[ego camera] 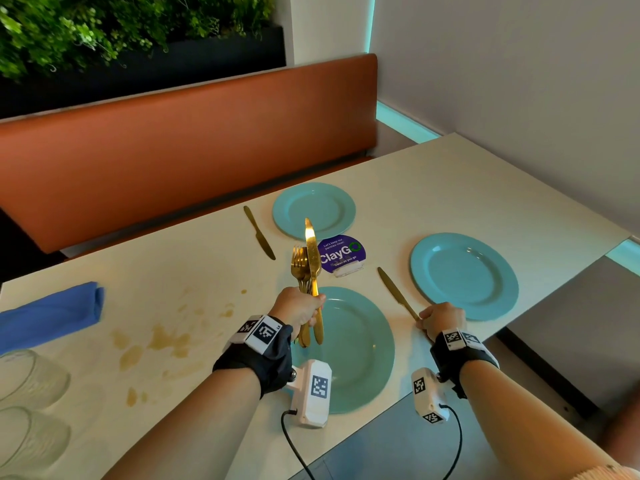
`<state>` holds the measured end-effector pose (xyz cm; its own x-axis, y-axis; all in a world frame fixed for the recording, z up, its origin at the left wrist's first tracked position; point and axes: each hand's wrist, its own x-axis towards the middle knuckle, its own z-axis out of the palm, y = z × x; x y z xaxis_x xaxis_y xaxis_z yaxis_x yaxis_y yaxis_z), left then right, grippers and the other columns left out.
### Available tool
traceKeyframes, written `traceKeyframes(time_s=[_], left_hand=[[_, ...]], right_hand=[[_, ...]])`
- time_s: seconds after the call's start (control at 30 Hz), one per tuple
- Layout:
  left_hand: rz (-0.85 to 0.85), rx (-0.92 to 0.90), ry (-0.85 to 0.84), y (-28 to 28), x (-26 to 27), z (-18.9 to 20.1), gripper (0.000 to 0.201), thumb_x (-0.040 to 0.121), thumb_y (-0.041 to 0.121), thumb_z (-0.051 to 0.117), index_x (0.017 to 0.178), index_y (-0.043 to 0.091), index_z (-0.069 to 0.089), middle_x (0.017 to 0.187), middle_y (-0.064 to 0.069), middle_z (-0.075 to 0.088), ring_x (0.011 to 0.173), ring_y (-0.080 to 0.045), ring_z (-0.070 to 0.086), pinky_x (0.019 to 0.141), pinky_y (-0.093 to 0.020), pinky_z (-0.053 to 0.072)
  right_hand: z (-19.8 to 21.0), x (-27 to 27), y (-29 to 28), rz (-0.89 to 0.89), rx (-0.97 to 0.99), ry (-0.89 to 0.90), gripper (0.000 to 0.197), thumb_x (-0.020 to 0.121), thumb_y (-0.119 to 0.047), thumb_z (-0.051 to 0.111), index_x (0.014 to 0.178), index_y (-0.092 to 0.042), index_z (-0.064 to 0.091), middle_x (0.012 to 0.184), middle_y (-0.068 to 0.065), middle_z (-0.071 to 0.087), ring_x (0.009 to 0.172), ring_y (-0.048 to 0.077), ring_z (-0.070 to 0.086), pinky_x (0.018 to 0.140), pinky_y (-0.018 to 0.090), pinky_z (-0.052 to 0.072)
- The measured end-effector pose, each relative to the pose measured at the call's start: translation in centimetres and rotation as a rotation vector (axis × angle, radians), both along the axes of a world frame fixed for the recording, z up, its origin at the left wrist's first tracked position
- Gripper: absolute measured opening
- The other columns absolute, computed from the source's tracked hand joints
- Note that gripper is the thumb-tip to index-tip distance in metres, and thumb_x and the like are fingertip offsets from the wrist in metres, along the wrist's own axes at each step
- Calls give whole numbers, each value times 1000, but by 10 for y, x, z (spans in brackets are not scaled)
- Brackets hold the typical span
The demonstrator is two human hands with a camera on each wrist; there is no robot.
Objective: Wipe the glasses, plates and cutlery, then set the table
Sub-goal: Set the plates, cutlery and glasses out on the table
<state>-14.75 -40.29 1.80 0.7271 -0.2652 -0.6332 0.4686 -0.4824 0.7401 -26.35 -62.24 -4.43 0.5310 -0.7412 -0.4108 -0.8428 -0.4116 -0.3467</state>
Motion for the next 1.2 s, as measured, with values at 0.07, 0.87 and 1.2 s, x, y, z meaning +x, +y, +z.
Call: traceKeyframes(time_s=[0.07, 0.87, 1.2], left_hand=[[7, -9, 0, 4, -5, 1, 20, 92, 18, 58, 77, 6, 55, 60, -2, 45, 49, -12, 38, 53, -21, 36], [220, -102, -70, 159, -49, -18, 21, 93, 20, 57, 74, 11, 55, 66, -1, 55, 50, -14, 41, 49, -25, 36], [261, -44, -122, 235, -28, -23, 42, 100, 35, 39, 67, 13, 55, 59, -2, 44, 47, -18, 39, 49, -26, 33]], right_hand=[[13, 5, 10, 54, -12, -12, 23, 84, -23, 67, 104, -14, 72, 110, 6, 69, 104, 23, 61, 91, 29, 51], [50, 22, 238, 153, 324, -265, 26, 88, -18, 55, 62, -17, 54, 76, 6, 69, 67, 17, 65, 68, 28, 55], [8, 27, 309, 453, -78, 194, 26, 88, -14, 51, 109, -3, 62, 108, 12, 66, 98, 28, 64, 77, 30, 50]])
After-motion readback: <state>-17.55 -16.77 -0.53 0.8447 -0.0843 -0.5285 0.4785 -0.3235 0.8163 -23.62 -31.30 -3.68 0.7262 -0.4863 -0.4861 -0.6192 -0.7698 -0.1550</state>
